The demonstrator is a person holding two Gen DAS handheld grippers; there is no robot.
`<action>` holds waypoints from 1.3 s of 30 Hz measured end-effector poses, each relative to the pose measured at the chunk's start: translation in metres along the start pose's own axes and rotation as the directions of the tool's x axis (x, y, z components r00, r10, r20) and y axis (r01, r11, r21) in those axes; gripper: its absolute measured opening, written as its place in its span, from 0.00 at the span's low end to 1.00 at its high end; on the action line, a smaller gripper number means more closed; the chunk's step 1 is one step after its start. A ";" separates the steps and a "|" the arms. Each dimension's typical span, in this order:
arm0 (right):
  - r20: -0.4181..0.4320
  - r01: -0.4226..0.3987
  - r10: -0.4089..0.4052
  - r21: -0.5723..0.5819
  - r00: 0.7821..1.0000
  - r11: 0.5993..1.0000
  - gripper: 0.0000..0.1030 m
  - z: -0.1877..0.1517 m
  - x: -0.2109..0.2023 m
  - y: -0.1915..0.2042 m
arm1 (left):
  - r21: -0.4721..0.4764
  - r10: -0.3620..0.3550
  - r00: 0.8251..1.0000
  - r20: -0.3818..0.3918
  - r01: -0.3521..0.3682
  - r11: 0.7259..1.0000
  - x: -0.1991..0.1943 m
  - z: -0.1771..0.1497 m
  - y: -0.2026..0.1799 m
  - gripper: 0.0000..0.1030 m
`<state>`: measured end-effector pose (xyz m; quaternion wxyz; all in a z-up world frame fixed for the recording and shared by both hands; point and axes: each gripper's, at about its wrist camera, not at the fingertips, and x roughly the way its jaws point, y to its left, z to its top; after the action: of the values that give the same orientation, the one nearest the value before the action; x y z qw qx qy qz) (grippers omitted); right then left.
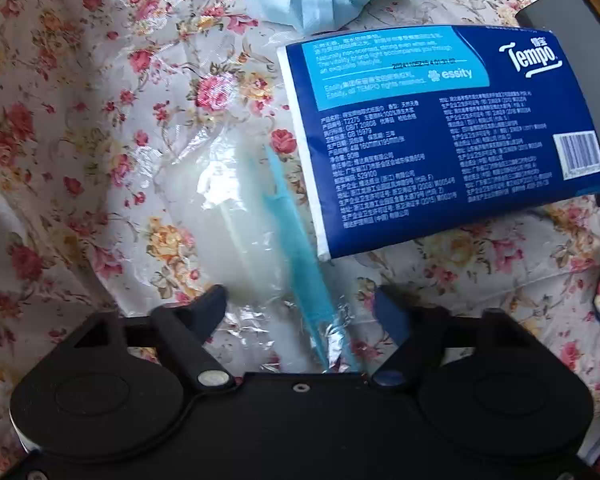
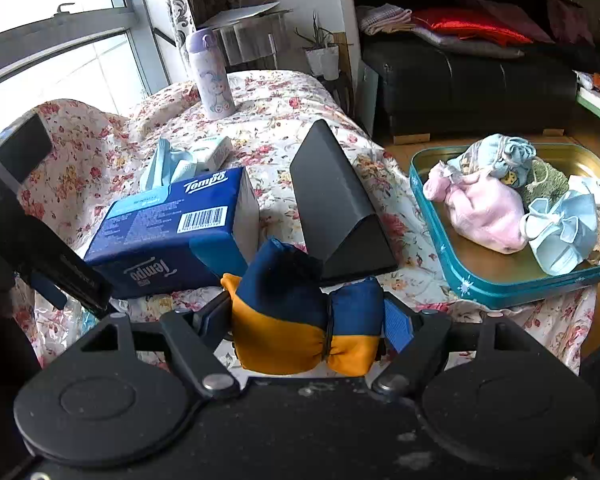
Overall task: Organize soft objects
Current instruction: 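Grasp the clear plastic packet with the left tool while the right tool holds the cushion, then lift the plastic packet with the left tool while the right tool carries the cushion toward the tray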
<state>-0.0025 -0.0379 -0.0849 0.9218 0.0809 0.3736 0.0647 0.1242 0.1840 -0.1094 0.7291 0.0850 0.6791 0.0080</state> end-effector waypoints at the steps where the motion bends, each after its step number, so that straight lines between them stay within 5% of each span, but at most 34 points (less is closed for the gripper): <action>1: 0.005 0.001 -0.001 0.000 1.000 1.000 0.75 0.000 -0.001 -0.001 | -0.002 0.012 1.000 0.008 -0.012 1.000 -0.001 -0.002 0.000 0.58; 7: 0.024 0.012 -0.012 0.013 1.000 1.000 0.75 0.000 -0.007 -0.007 | -0.102 -0.037 0.996 0.080 0.045 0.994 -0.019 -0.022 0.018 0.33; 15: 0.039 0.026 -0.027 0.019 0.999 0.999 0.75 0.000 -0.011 -0.011 | -0.171 0.037 0.977 0.211 0.000 0.985 -0.059 -0.039 0.034 0.30; 21: 0.054 0.031 -0.032 0.016 0.998 0.999 0.75 0.000 -0.013 -0.010 | -0.200 0.070 0.938 0.340 -0.001 0.980 -0.101 -0.042 0.047 0.30; 32: 0.088 0.036 -0.038 0.023 0.995 0.999 0.75 0.002 -0.023 -0.017 | -0.062 -0.023 0.864 0.503 0.062 0.996 -0.153 -0.039 0.005 0.25; 39: 0.105 0.084 -0.089 0.050 0.990 0.995 0.75 0.002 -0.029 -0.039 | 0.050 -0.088 0.848 0.523 0.072 0.996 -0.162 -0.031 -0.035 0.25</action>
<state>-0.0198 -0.0812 -0.0713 0.9404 0.0892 0.3281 0.0117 0.0777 0.1327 0.0438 0.8849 0.0662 0.4576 -0.0556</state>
